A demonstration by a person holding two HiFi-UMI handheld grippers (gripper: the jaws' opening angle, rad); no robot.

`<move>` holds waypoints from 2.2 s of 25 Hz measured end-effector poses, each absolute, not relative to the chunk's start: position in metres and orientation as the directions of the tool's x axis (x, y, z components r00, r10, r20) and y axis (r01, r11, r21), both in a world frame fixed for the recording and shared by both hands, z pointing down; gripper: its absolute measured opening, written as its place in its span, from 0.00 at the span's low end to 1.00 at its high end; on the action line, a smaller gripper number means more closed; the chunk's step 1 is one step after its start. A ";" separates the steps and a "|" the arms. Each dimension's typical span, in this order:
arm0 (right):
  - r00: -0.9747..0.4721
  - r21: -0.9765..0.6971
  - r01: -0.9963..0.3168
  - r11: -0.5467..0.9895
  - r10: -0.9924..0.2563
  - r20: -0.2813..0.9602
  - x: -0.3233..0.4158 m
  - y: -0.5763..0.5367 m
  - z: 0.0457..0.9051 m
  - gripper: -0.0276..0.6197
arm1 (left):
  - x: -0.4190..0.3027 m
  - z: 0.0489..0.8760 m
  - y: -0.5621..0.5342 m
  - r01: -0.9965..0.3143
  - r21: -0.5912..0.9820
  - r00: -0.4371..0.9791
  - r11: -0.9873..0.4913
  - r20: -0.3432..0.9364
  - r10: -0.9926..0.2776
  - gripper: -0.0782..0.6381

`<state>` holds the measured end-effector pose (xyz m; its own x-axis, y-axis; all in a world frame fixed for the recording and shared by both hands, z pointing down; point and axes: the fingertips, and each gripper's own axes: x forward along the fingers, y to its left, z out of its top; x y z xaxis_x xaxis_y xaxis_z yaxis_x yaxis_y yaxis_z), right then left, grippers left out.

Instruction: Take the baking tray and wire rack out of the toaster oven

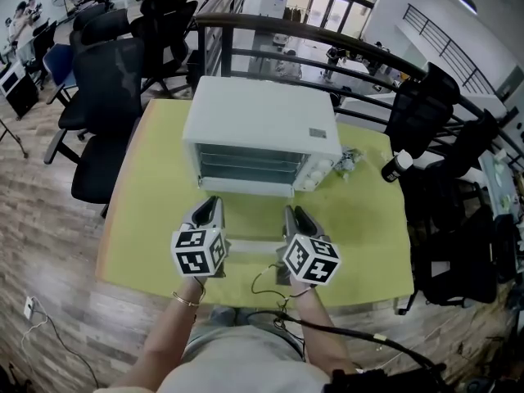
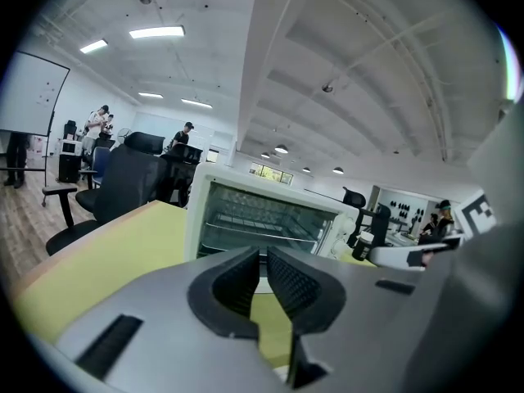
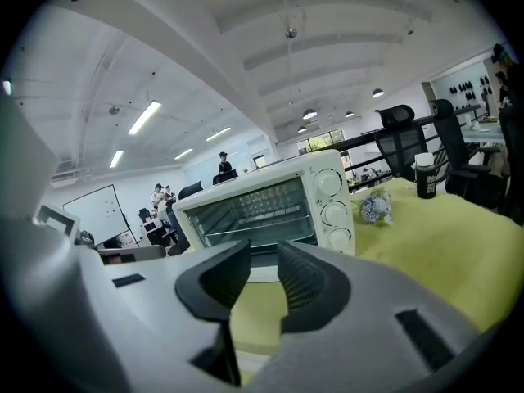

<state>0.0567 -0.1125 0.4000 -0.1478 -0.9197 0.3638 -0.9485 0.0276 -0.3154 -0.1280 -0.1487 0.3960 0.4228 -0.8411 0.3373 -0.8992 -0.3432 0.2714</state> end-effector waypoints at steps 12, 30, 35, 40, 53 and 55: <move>-0.149 -0.484 -0.874 -0.043 -0.924 0.352 0.066 -0.110 0.417 0.39 | -0.125 0.408 -0.147 -0.863 0.391 0.460 -0.320 0.343 -0.819 0.31; -0.168 -0.800 -0.590 -0.104 -0.954 0.248 0.073 -0.118 0.464 0.43 | -0.127 0.454 -0.159 -0.626 0.763 0.517 -0.164 0.248 -0.820 0.40; -0.177 -0.848 -0.520 -0.103 -0.958 0.225 0.072 -0.126 0.477 0.41 | -0.125 0.468 -0.169 -0.605 0.784 0.512 -0.140 0.249 -0.822 0.40; -0.181 -0.873 -0.473 -0.120 -0.956 0.230 0.073 -0.140 0.492 0.41 | -0.121 0.479 -0.185 -0.591 0.796 0.507 -0.128 0.244 -0.826 0.40; -0.146 -0.917 -0.354 -0.184 -0.958 0.249 0.087 -0.182 0.512 0.39 | -0.131 0.500 -0.228 -0.563 0.823 0.480 -0.071 0.256 -0.839 0.40; -0.132 -0.916 -0.350 -0.195 -0.958 0.254 0.091 -0.187 0.514 0.39 | -0.136 0.502 -0.237 -0.567 0.821 0.472 -0.066 0.258 -0.843 0.40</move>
<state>0.0912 -0.1867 0.5144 -0.1325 -0.9580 0.2541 -0.3497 -0.1947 -0.9164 -0.1363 -0.2366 0.5017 0.4716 -0.8432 0.2583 -0.5669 -0.0655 0.8212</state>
